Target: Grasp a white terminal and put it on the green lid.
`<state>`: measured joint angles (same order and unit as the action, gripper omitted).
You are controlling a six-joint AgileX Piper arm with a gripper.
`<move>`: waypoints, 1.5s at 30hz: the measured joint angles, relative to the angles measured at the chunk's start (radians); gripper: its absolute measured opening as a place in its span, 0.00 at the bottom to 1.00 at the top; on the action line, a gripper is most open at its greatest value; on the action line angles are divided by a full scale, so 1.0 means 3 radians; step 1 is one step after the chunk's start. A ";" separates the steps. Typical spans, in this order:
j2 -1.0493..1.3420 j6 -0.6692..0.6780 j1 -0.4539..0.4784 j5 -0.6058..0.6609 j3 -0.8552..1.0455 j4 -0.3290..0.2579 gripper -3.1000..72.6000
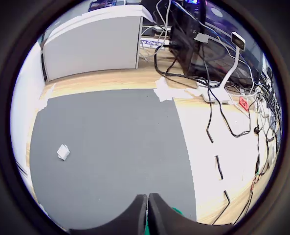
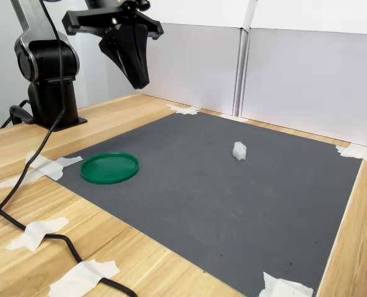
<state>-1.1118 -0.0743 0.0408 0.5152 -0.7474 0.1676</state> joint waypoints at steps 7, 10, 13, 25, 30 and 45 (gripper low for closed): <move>-0.0402 0.0160 0.0000 0.0285 -0.0372 -0.0098 0.02; -0.0603 0.0351 0.0000 0.0427 -0.0511 -0.0195 0.02; -0.0782 0.0610 0.0000 0.0625 -0.0660 -0.0416 0.03; -0.1389 0.1335 -0.0398 0.1448 -0.1430 -0.1124 0.49; -0.1619 0.1062 -0.0738 0.1632 -0.1804 -0.0984 0.82; -0.2337 0.0159 -0.0850 0.1618 -0.2217 -0.0945 0.99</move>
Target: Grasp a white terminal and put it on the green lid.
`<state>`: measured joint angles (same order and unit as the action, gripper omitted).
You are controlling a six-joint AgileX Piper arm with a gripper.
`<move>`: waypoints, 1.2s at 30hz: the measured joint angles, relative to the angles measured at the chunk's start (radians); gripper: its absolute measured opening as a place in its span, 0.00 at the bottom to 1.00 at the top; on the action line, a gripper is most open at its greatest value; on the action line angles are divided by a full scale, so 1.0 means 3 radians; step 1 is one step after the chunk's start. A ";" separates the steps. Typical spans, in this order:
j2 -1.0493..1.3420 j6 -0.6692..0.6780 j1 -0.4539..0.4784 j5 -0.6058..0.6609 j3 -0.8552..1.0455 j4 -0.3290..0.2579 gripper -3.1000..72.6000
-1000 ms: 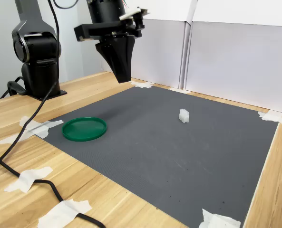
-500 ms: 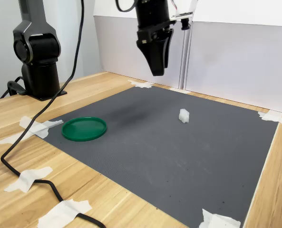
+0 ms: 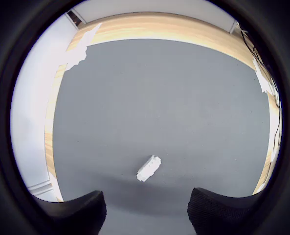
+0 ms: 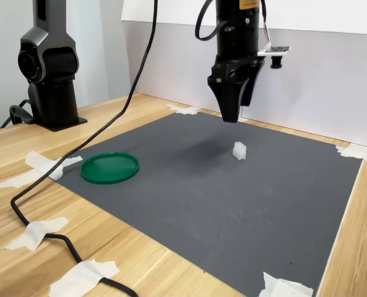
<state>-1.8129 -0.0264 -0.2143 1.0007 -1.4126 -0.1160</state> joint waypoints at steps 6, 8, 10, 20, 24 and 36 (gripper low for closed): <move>-0.0186 -0.0065 0.0000 -0.0115 -0.0011 0.0000 0.98; -0.0236 -0.0069 0.0000 -0.0148 -0.0011 -0.0007 0.97; -0.0282 -0.0073 0.0000 -0.0168 -0.0011 -0.0029 0.97; -0.0507 -0.0093 0.0000 -0.0233 -0.0011 -0.0060 0.95; -0.0567 -0.0093 0.0000 -0.0257 -0.0011 -0.0062 0.91; -0.0594 -0.0093 0.0000 -0.0302 -0.0015 -0.0024 0.58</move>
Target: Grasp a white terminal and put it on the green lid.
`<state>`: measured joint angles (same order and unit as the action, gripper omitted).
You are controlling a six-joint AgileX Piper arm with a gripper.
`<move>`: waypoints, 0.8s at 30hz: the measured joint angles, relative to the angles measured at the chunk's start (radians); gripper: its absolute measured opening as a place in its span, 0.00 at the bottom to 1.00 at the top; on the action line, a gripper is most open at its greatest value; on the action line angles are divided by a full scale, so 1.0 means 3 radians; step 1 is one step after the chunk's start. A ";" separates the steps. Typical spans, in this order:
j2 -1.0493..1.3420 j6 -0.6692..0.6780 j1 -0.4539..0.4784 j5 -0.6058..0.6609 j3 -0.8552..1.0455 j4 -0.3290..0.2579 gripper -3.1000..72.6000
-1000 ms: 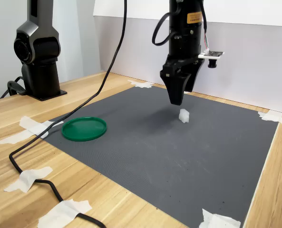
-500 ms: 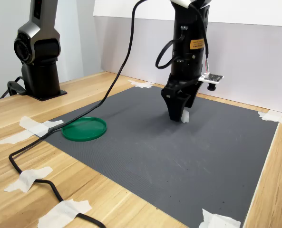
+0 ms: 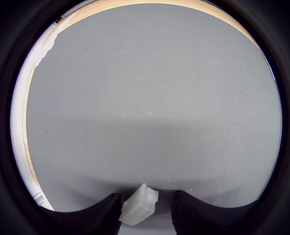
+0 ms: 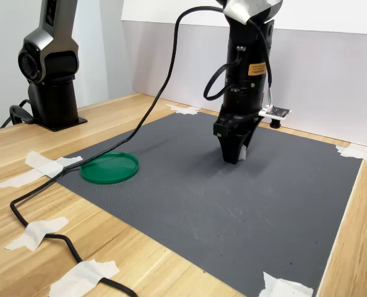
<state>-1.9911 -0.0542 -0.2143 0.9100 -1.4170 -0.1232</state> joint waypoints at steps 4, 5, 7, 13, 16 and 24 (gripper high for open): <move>-0.0003 0.0000 0.0003 -0.0041 -0.0003 0.0000 0.46; -0.0003 0.0000 0.0003 -0.0045 -0.0003 0.0000 0.42; -0.0006 0.0000 0.0003 -0.0063 -0.0003 -0.0003 0.34; -0.0010 0.0000 0.0005 -0.0071 -0.0007 -0.0001 0.16; -0.0010 0.0003 0.0005 -0.0064 -0.0007 -0.0001 0.16; 0.0155 0.0051 0.0005 0.0033 0.0005 -0.0011 0.16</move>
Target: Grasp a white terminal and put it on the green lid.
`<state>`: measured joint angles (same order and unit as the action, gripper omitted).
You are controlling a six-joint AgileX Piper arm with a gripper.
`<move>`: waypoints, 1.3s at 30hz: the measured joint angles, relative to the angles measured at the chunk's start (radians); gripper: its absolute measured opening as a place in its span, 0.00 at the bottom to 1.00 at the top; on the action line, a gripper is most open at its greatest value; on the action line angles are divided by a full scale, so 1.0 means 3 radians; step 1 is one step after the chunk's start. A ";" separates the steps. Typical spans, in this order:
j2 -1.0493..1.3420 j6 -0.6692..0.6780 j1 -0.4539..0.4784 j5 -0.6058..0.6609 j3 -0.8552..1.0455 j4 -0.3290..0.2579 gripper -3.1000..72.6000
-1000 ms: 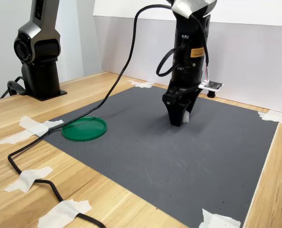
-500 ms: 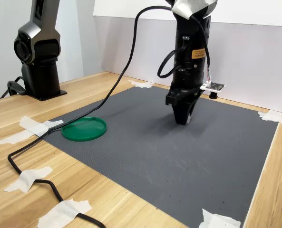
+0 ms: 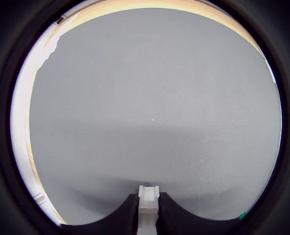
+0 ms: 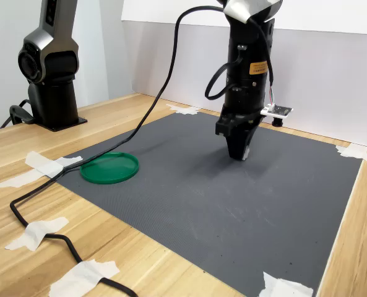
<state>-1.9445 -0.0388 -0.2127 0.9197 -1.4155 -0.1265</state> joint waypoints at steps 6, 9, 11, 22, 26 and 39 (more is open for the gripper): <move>0.0433 0.0175 0.0000 0.0111 0.0273 0.0010 0.16; 0.0696 0.0215 0.0000 0.0117 0.0594 0.0010 0.16; 0.0875 0.0232 0.0000 0.0102 0.0798 0.0031 0.16; 0.1861 0.0356 0.0429 0.0022 0.1784 0.0098 0.16; 0.2089 0.0523 0.0755 0.0032 0.2013 0.0156 0.16; 0.2091 0.0915 0.1380 -0.0104 0.2159 0.0485 0.16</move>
<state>-1.3172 0.2357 0.2012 0.8885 -0.7678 0.0190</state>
